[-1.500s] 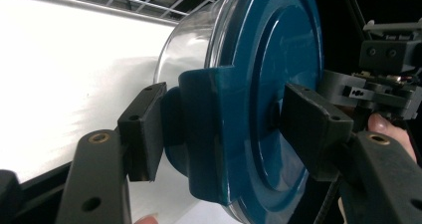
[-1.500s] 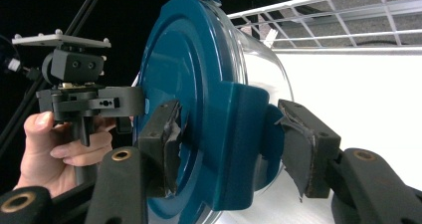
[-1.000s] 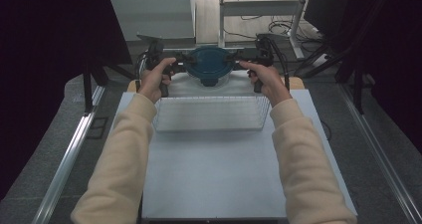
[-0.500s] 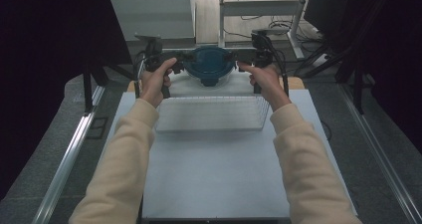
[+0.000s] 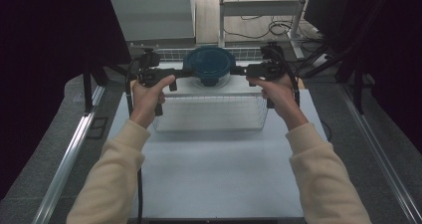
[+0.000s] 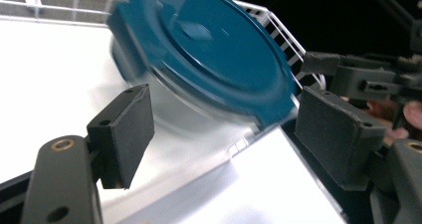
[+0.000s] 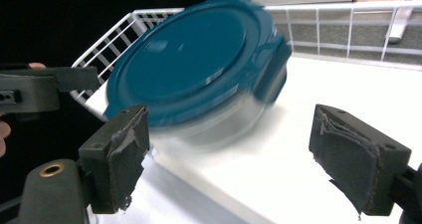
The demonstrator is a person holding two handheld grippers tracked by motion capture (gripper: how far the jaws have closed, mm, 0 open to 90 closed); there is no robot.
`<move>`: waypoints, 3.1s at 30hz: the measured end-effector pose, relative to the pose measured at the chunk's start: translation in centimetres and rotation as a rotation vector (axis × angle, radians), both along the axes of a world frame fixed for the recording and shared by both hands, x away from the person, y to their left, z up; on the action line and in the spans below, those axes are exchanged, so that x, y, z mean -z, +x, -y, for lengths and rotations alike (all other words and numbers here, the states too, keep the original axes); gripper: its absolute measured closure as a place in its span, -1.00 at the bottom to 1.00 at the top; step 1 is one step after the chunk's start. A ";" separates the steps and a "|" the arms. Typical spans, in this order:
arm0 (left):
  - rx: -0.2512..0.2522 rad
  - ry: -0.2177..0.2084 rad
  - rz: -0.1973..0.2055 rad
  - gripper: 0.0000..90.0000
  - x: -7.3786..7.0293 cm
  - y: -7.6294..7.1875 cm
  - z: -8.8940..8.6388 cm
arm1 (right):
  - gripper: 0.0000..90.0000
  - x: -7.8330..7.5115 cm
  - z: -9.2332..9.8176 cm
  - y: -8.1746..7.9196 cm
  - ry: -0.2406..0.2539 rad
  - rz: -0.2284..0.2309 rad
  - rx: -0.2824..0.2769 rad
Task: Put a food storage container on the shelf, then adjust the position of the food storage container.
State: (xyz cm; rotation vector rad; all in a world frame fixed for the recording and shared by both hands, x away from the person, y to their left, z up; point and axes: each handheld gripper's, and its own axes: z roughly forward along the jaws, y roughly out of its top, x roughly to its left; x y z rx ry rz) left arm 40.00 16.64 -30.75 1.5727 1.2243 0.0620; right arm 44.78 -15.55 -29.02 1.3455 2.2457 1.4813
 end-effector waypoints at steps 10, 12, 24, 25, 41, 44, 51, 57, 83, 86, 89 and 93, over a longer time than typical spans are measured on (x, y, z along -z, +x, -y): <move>0.087 0.112 0.104 -0.46 0.4 -6.6 1.3 | -0.57 1.1 1.2 -5.8 -0.043 0.110 -0.059; 0.099 0.152 0.125 -0.46 1.2 -8.3 1.5 | -0.56 2.4 1.5 -7.5 -0.057 0.118 -0.088; 0.140 0.180 0.112 -0.44 6.8 -12.9 1.2 | -0.53 8.4 3.5 -12.3 -0.089 0.106 -0.124; 0.140 0.180 0.112 -0.43 6.8 -12.9 1.2 | -0.53 8.8 3.6 -12.6 -0.092 0.101 -0.127; 0.166 0.219 0.041 -0.43 12.2 -16.3 0.3 | -0.49 14.0 4.6 -15.0 -0.147 0.033 -0.160; 0.170 0.221 -0.003 -0.42 14.2 -16.7 0.2 | -0.49 14.8 4.8 -15.7 -0.159 0.026 -0.165; 0.169 0.250 -0.044 -0.42 15.9 -16.8 0.2 | -0.49 15.7 5.0 -16.2 -0.178 0.014 -0.163; 0.168 0.259 -0.052 -0.41 16.3 -16.9 0.3 | -0.49 15.9 4.8 -16.2 -0.180 0.008 -0.170; 0.038 0.302 0.003 -0.41 10.8 -21.1 -8.0 | -0.49 16.1 4.8 -16.3 -0.185 -0.013 -0.176; -0.035 0.307 -0.019 -0.38 11.3 -21.5 -10.9 | -0.49 16.0 4.7 -16.3 -0.187 -0.010 -0.174; -0.069 0.307 -0.033 -0.35 11.6 -21.9 -12.3 | -0.49 16.0 4.7 -16.3 -0.189 -0.008 -0.173; -0.133 0.328 -0.067 -0.27 12.5 -22.6 -15.1 | -0.49 16.1 4.7 -16.2 -0.192 -0.013 -0.170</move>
